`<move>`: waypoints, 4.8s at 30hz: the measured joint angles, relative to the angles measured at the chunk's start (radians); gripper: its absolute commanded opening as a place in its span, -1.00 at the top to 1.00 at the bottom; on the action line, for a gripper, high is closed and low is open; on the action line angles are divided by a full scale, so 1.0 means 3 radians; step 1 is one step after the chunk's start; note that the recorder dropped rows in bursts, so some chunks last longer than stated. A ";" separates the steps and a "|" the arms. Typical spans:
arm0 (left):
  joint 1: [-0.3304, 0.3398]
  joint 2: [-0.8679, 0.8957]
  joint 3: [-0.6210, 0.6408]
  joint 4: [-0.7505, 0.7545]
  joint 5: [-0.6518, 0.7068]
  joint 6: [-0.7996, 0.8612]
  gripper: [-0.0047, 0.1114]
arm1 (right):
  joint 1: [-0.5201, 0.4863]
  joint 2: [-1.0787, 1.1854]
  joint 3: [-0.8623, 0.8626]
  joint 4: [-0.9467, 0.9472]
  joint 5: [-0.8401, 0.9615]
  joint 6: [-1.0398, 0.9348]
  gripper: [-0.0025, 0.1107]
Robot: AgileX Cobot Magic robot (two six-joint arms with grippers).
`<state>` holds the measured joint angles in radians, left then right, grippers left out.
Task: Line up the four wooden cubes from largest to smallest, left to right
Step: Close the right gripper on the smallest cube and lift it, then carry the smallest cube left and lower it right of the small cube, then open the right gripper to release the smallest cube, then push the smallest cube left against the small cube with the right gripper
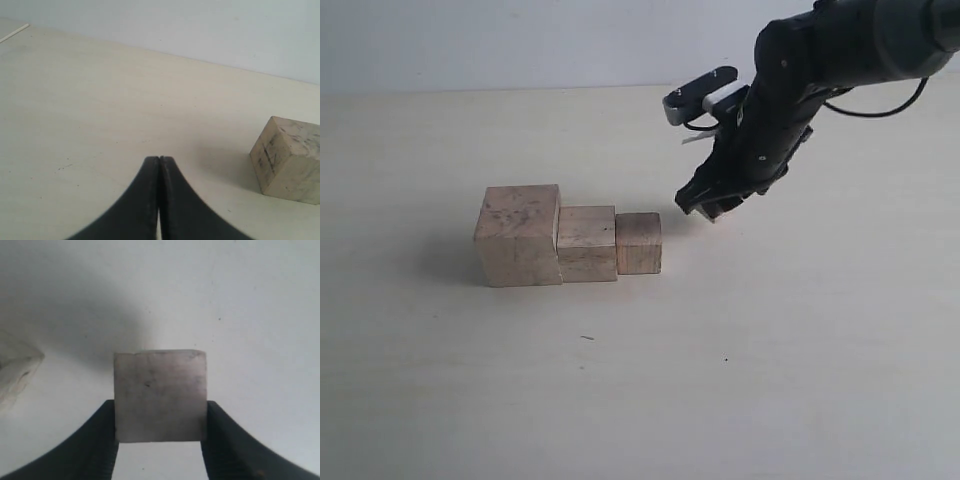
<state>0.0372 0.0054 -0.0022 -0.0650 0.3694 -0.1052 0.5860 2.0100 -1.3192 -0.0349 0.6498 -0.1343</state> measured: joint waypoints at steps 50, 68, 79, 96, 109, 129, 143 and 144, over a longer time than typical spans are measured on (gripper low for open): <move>0.0000 0.0000 0.0000 0.0000 0.0000 0.0000 0.92 | 0.0000 0.0227 -0.0007 0.1202 0.0272 -0.4002 0.96; 0.0000 0.0000 0.0000 0.0000 0.0000 0.0000 0.92 | 0.0000 0.0233 -0.0007 0.1287 0.0251 -0.3954 0.73; 0.0000 0.0000 0.0000 0.0000 0.0000 0.0000 0.92 | 0.0000 0.0240 -0.0007 0.1314 0.0238 -0.3795 0.06; 0.0000 0.0000 0.0000 0.0000 0.0000 0.0000 0.92 | 0.0000 0.0249 -0.0007 0.1314 0.0201 -0.3557 -0.23; 0.0000 0.0000 0.0000 0.0000 0.0000 0.0000 0.92 | 0.0000 -0.0178 -0.0007 0.0709 0.0292 -0.2522 -0.10; 0.0000 0.0000 0.0000 0.0000 0.0000 0.0000 0.92 | 0.0000 0.0112 -0.0007 0.0745 0.0453 -0.1458 0.96; 0.0000 0.0000 0.0000 0.0000 0.0000 0.0000 0.92 | 0.0000 0.0266 -0.0007 0.0844 0.0328 -0.1458 0.96; 0.0000 0.0000 0.0000 0.0000 0.0000 0.0000 0.92 | 0.0000 0.0266 -0.0007 0.0850 0.0328 -0.1458 0.96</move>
<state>0.0372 0.0054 -0.0022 -0.0650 0.3694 -0.1052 0.5860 2.0898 -1.3215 0.2201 0.7482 -0.5717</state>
